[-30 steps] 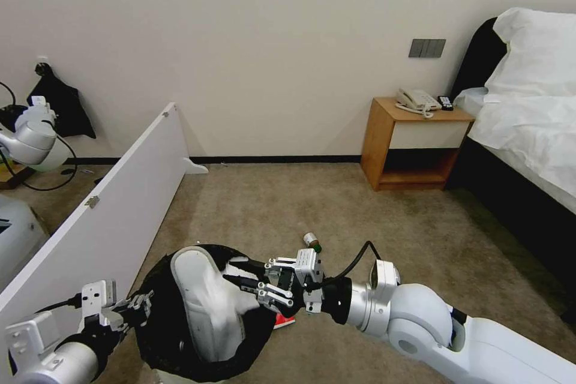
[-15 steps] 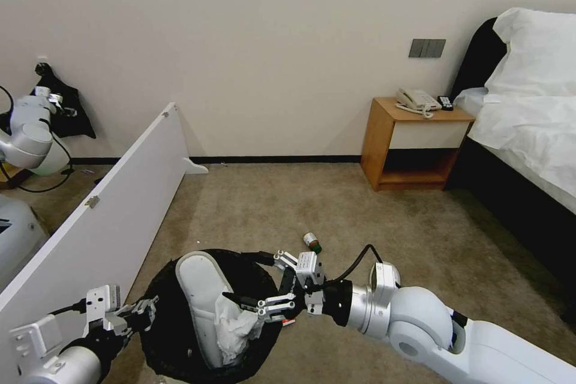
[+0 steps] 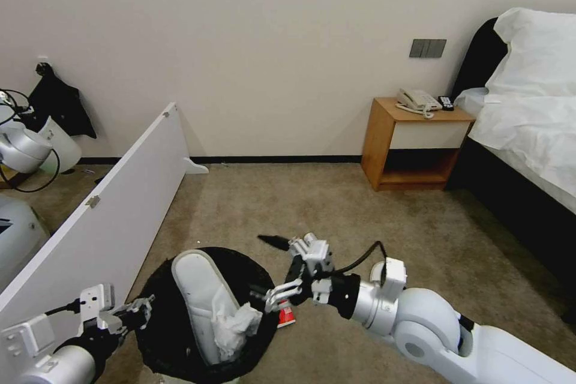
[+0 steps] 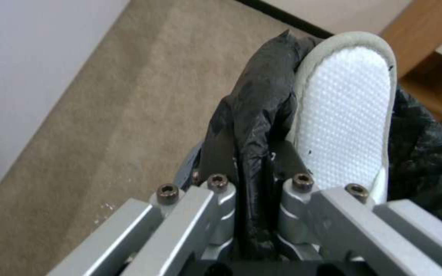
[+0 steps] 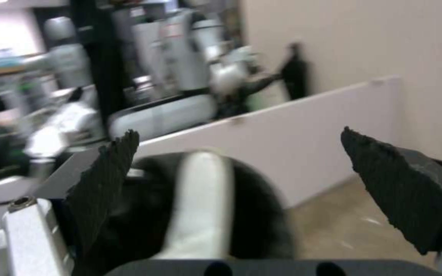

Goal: Pick up the trash bin, then pick up the garbage from the floor and place it into the trash bin.

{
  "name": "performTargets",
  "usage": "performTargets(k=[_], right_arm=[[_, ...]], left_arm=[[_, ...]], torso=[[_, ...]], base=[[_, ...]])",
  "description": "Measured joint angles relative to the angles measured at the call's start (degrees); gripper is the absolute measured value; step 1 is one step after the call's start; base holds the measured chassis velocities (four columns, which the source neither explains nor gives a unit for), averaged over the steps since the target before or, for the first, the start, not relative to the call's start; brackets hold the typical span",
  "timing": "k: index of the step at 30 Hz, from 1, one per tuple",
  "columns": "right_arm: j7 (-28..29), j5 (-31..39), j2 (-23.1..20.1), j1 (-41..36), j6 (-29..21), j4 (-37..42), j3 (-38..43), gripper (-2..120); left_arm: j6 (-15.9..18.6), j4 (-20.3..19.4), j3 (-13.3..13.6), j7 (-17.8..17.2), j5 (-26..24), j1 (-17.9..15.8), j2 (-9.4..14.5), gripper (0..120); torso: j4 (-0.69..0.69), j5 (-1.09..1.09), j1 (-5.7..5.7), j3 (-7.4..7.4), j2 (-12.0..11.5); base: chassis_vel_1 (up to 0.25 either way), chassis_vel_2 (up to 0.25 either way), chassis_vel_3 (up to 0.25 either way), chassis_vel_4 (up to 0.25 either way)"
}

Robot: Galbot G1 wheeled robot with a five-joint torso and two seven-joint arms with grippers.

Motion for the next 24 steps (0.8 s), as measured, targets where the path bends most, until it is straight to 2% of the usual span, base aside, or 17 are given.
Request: performTargets(k=[2, 7, 16, 18, 24], right_arm=[[3.73, -1.17, 0.29, -5.08, -1.2, 0.3, 5.67, 100], [9.29, -4.41, 0.87, -11.19, -2.14, 0.52, 12.37, 100], [14.34, -7.3, 3.32, -17.04, -6.19, 1.85, 20.84, 100], [16.54, -7.9, 5.19, -20.52, -9.44, 2.75, 25.81, 100], [16.8, -10.6, 5.91, -27.53, -10.64, 3.77, 32.89, 100]], left_arm=[[-0.01, 0.0, -0.89, 0.13, 0.49, -0.22, -0.31, 6], [-0.16, 0.0, -2.34, 0.27, 1.06, -0.18, -0.68, 6], [-0.24, 0.0, -4.99, 0.49, 1.15, 0.28, -1.49, 6], [-0.3, 0.0, -5.6, 0.51, 1.26, 0.3, -1.59, 6], [-0.34, 0.0, -5.28, 0.52, 1.53, 0.08, -1.63, 6]], torso=[[-0.01, 0.0, 0.0, 0.0, 0.0], [0.0, 0.0, 0.0, 0.0, 0.0], [0.01, 0.0, 0.0, 0.0, 0.0], [0.03, 0.0, 0.0, 0.0, 0.0], [-0.02, 0.0, 0.0, 0.0, 0.0]], base=[[0.0, 0.0, 0.0, 0.0], [0.0, 0.0, 0.0, 0.0], [0.0, 0.0, 0.0, 0.0], [0.0, 0.0, 0.0, 0.0], [0.0, 0.0, 0.0, 0.0]])
